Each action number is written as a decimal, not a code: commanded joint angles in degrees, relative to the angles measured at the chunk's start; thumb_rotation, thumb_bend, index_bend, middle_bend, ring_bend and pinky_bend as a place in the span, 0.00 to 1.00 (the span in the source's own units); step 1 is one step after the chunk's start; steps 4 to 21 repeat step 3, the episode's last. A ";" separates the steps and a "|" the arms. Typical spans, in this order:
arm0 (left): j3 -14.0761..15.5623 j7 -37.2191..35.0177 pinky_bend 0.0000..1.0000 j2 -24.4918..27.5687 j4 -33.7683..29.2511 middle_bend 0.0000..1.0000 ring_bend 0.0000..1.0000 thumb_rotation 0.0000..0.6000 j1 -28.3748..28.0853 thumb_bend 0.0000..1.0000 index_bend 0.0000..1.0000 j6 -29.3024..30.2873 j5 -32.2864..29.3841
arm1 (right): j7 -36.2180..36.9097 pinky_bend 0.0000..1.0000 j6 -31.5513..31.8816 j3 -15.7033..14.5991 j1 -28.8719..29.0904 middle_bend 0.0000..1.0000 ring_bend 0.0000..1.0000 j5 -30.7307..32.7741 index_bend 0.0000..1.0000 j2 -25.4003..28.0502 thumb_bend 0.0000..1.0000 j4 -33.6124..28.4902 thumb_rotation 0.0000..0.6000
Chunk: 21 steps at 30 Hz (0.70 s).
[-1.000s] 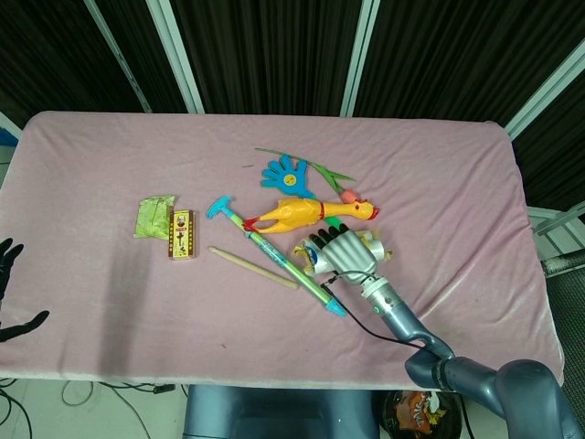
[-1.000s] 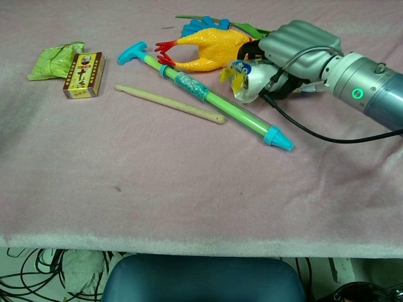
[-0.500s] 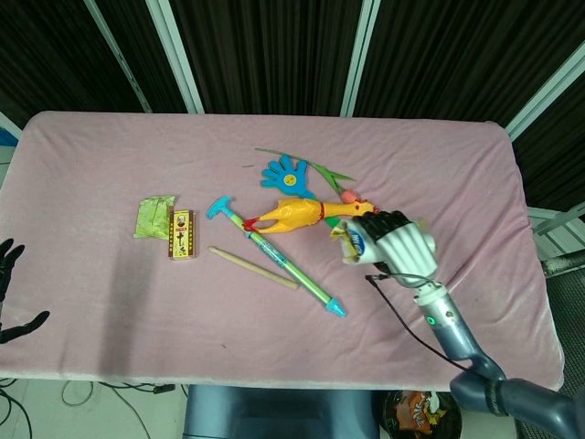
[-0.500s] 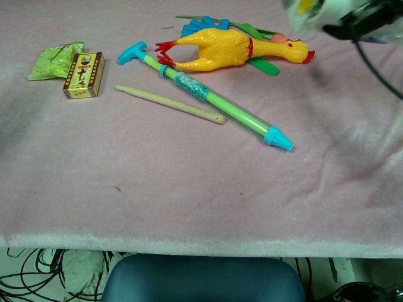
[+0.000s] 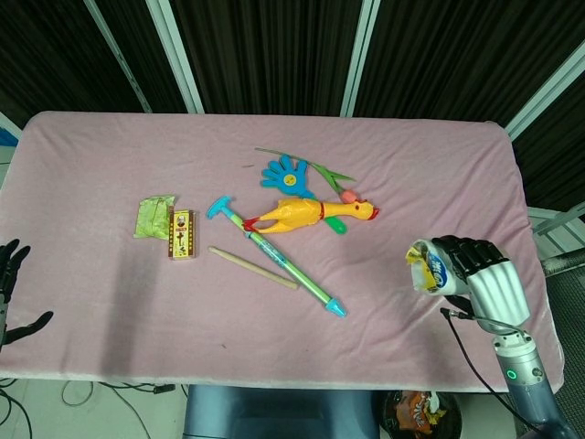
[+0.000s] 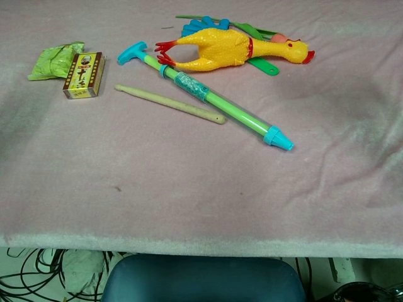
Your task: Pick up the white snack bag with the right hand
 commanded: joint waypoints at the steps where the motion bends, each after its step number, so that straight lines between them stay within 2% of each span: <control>1: 0.01 0.36 0.00 -0.09 -0.11 0.00 0.00 1.00 -0.07 0.00 0.00 -0.04 0.10 | 0.39 0.68 0.21 0.35 -0.29 0.70 0.66 -0.26 0.82 0.13 0.56 0.03 1.00; 21: 0.04 0.56 0.00 -0.12 -0.23 0.00 0.00 1.00 -0.09 0.00 0.00 -0.07 0.11 | 0.63 0.68 0.08 0.49 -0.38 0.70 0.66 -0.24 0.82 0.16 0.56 0.16 1.00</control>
